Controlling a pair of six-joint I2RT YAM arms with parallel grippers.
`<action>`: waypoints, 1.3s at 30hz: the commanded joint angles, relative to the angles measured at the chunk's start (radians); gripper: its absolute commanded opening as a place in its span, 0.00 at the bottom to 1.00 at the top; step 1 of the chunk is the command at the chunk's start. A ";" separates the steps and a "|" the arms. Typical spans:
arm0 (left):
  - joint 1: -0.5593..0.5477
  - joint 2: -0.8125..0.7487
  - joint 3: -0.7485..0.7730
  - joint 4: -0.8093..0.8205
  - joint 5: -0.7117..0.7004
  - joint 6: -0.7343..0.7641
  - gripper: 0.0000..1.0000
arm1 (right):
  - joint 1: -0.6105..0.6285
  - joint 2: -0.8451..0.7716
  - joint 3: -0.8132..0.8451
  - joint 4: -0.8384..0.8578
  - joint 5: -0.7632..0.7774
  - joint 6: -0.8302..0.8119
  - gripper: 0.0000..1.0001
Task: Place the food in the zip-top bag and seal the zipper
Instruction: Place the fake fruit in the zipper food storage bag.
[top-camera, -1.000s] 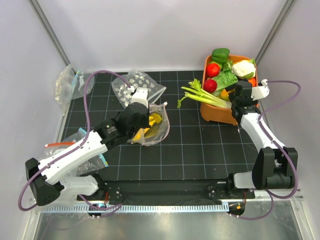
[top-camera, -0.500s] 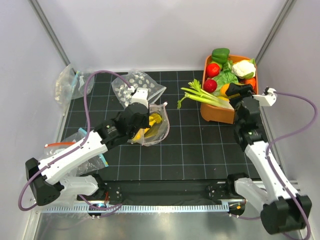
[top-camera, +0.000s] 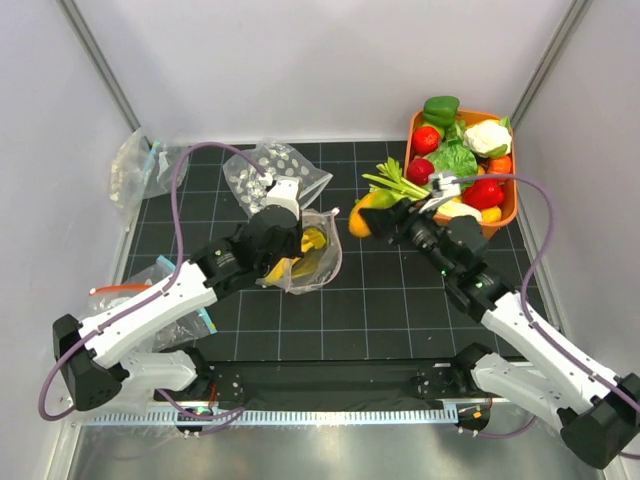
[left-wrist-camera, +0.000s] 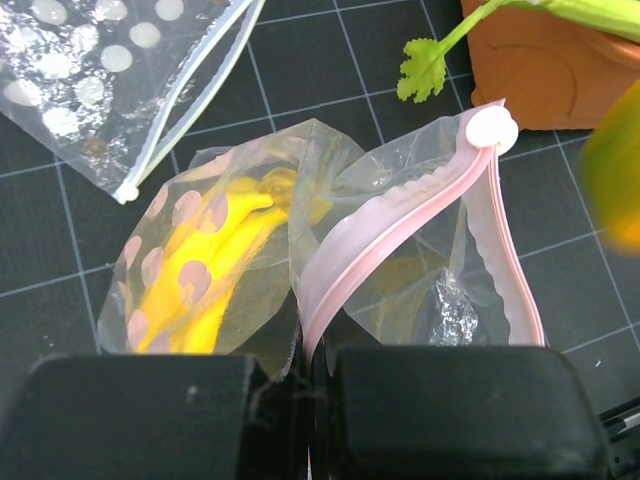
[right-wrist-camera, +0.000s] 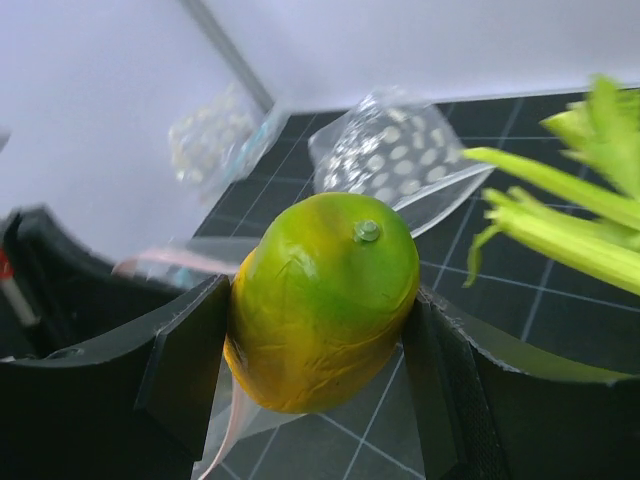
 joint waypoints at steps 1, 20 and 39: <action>0.021 0.017 0.009 0.060 0.045 -0.027 0.00 | 0.106 0.037 -0.025 0.154 -0.148 -0.120 0.29; 0.053 -0.037 -0.013 0.066 0.099 -0.053 0.00 | 0.424 0.149 -0.039 0.282 -0.051 -0.307 0.29; 0.053 -0.246 -0.132 0.186 0.088 -0.058 0.00 | 0.438 0.206 0.009 0.213 0.131 -0.336 0.95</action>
